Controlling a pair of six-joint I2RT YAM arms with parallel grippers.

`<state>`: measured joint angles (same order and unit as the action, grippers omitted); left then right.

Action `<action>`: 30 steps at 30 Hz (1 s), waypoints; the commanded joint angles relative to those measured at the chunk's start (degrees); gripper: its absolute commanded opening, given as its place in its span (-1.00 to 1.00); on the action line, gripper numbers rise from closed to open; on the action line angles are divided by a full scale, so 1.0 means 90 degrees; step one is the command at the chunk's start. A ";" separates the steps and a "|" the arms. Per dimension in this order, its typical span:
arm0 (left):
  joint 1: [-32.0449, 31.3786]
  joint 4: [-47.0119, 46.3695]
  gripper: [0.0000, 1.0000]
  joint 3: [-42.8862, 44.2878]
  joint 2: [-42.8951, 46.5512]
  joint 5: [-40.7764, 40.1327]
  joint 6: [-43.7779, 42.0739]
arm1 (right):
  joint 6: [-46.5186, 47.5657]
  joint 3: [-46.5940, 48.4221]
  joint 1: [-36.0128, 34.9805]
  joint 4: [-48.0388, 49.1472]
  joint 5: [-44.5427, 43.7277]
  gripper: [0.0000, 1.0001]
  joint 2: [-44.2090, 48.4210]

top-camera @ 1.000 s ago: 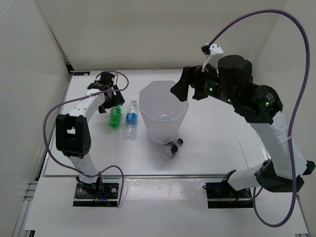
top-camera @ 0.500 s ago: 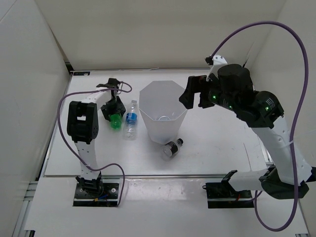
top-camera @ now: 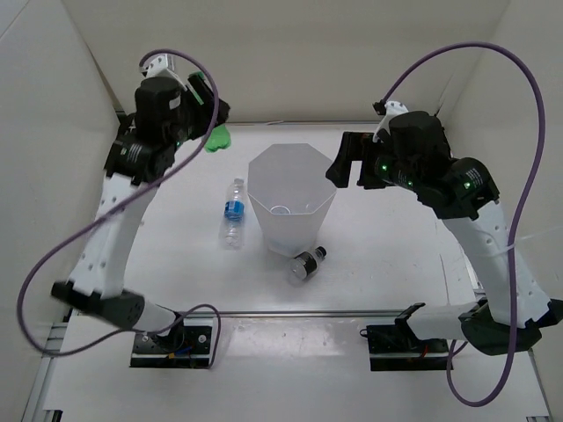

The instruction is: Put the plastic bottles in the bin

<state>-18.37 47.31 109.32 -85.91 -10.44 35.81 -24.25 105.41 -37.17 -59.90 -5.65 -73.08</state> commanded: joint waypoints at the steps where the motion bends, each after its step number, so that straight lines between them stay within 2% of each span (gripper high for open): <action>1: -0.0711 -0.0656 0.46 -0.0534 0.0472 0.0729 -0.0336 | -0.0265 -0.0159 0.0300 0.0171 0.0383 1.00 0.0044; 6: -0.1912 -0.0872 0.55 -0.0701 0.0328 0.0856 -0.0688 | -0.0343 -0.0354 0.0643 0.0230 0.0716 1.00 0.0102; 8: -0.2283 -0.0872 0.81 -0.0701 0.0093 0.0799 -0.0785 | -0.0343 -0.0432 0.0789 0.0288 0.0774 1.00 0.0160; 9: -0.2391 -0.0785 1.00 -0.0643 0.0034 0.0460 -0.0786 | -0.0343 -0.0432 0.0790 0.0288 0.0774 1.00 0.0161; 14: -0.2539 -0.0628 1.00 0.0235 0.0179 -0.0645 -0.0854 | -0.0401 -0.0618 0.1170 0.0288 0.0842 1.00 0.0453; 15: -0.2539 -0.0628 1.00 0.0333 0.0248 -0.0947 -0.0922 | -0.0401 -0.0763 0.1267 0.0288 0.0843 1.00 0.0454; 16: -0.2539 -0.0628 1.00 0.0402 0.0442 -0.1626 -0.0923 | -0.0401 -0.0822 0.1268 0.0288 0.0901 1.00 0.0541; 18: -0.2112 -0.0628 1.00 0.0179 0.0706 -0.2265 -0.0632 | -0.0401 -0.1007 0.1404 0.0288 0.0959 1.00 0.0630; 19: -0.1858 -0.0560 1.00 -0.0354 0.0988 -0.2684 -0.0272 | -0.0459 -0.1086 0.1405 0.0288 0.0960 1.00 0.0717; 20: -0.1517 -0.0424 1.00 -0.0746 0.1145 -0.2562 0.0109 | -0.0460 -0.1164 0.1463 0.0288 0.0960 1.00 0.0795; 21: -0.0827 -0.0423 1.00 -0.1185 0.1273 -0.2290 0.0654 | -0.0518 -0.1242 0.1531 0.0346 0.1056 1.00 0.0796; 22: -0.0491 -0.0423 1.00 -0.2079 0.1371 -0.1495 0.0853 | -0.0576 -0.1388 0.1532 0.0347 0.1115 1.00 0.0854; 24: 0.0162 -0.0705 1.00 -0.2797 0.1430 -0.0874 0.1184 | -0.0577 -0.1448 0.1600 0.0405 0.1369 1.00 0.0854; 26: 0.0390 -0.0842 1.00 -0.3548 0.1100 -0.0365 0.1187 | -0.0577 -0.1507 0.1659 0.0405 0.1429 1.00 0.0854; 30: 0.0528 -0.1125 1.00 -0.3982 0.0328 -0.0198 0.1079 | -0.0518 -0.1351 0.1659 0.0405 0.1585 1.00 0.0737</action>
<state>-13.91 37.85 77.12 -76.73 -17.56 43.81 -29.21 92.01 -22.50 -58.35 6.04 -66.37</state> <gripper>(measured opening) 0.999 0.998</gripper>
